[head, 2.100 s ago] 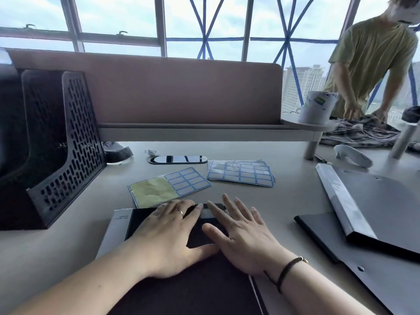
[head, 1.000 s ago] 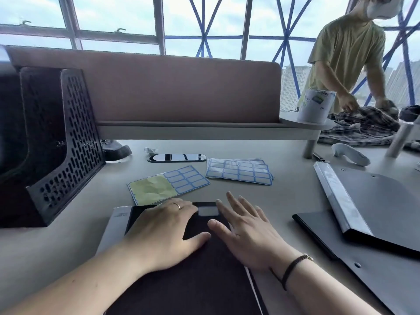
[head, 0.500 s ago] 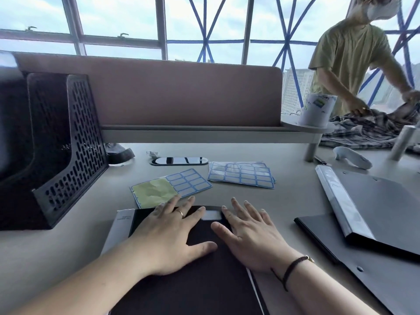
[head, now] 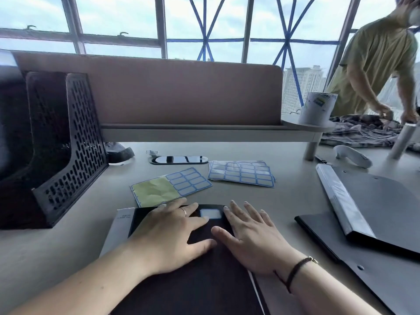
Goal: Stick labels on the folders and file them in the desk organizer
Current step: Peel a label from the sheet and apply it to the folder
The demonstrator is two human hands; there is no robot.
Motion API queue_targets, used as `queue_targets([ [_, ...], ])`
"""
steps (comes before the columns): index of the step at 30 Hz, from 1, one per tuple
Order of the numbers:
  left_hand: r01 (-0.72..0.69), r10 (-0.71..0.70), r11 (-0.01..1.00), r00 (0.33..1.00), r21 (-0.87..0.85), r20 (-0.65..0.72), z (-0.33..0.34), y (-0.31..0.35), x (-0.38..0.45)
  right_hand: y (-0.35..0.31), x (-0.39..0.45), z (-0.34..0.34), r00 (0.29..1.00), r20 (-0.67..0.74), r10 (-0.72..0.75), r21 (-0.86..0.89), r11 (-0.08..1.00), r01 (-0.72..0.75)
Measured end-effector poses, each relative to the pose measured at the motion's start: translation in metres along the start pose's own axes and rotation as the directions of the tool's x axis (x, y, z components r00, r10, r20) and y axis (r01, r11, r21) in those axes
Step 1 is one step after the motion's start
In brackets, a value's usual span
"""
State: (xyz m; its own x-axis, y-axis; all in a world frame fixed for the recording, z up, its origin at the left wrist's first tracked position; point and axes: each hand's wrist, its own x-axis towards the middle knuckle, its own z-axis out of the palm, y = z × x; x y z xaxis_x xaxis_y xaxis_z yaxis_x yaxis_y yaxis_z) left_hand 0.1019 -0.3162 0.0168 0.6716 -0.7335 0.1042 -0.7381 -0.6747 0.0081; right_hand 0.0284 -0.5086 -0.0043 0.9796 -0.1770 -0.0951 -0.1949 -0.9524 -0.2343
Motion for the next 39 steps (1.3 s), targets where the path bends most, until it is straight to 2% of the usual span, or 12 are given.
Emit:
queue_targets([
  [5, 0.005, -0.003, 1.0, 0.998, 0.022, -0.058, 0.0, 0.0, 0.001, -0.003, 0.0, 0.001, 0.998, -0.024, -0.051, 0.05, 0.997, 0.052],
  [8, 0.019, -0.019, 0.999, 1.0, 0.036, -0.013, 0.004, -0.002, 0.003, -0.007, 0.002, 0.002, 0.996, -0.001, -0.09, 0.018, 0.996, 0.09],
  [11, 0.045, -0.046, 0.999, 0.997, 0.026, 0.061, 0.007, -0.003, 0.004, -0.006, 0.005, 0.003, 0.999, -0.005, -0.04, 0.013, 0.999, 0.04],
  [16, 0.065, -0.068, 0.997, 0.995, 0.043, 0.074, 0.007, -0.002, 0.006, 0.001, 0.005, 0.003, 1.0, -0.021, 0.021, 0.02, 1.0, -0.02],
  [22, 0.073, -0.091, 0.956, 0.995, 0.284, 0.049, -0.011, 0.002, 0.002, -0.002, 0.002, 0.004, 0.999, -0.042, 0.034, 0.003, 0.999, -0.034],
  [24, 0.096, -0.117, 0.943, 0.992, 0.319, 0.048, -0.021, -0.001, -0.003, -0.003, 0.0, 0.002, 0.996, -0.08, 0.034, 0.004, 0.999, -0.034],
  [27, 0.169, -0.212, 0.943, 0.969, 0.285, 0.127, -0.032, -0.011, -0.023, -0.005, -0.007, -0.006, 0.991, -0.133, -0.006, -0.046, 0.999, 0.0],
  [30, 0.257, -0.307, 0.916, 0.943, 0.308, 0.128, -0.037, -0.021, -0.052, -0.012, -0.023, -0.013, 0.99, -0.125, -0.062, -0.065, 0.996, 0.054],
  [32, 0.343, -0.381, 0.907, 0.916, 0.245, 0.126, -0.036, -0.028, -0.071, -0.019, -0.038, -0.017, 0.996, -0.053, -0.075, -0.058, 0.996, 0.072],
  [35, 0.443, -0.435, 0.896, 0.887, -0.02, 0.155, -0.032, -0.034, -0.098, -0.029, -0.062, -0.019, 0.996, 0.037, -0.079, -0.071, 0.994, 0.082],
  [38, 0.417, -0.399, 0.863, 0.909, -0.287, 0.121, -0.032, -0.031, -0.12, -0.036, -0.081, -0.012, 0.995, 0.054, -0.085, -0.078, 0.993, 0.089],
  [39, 0.413, -0.405, 0.818, 0.908, -0.4, 0.11, -0.032, -0.028, -0.126, -0.038, -0.085, -0.007, 0.995, 0.054, -0.086, -0.082, 0.993, 0.09],
])
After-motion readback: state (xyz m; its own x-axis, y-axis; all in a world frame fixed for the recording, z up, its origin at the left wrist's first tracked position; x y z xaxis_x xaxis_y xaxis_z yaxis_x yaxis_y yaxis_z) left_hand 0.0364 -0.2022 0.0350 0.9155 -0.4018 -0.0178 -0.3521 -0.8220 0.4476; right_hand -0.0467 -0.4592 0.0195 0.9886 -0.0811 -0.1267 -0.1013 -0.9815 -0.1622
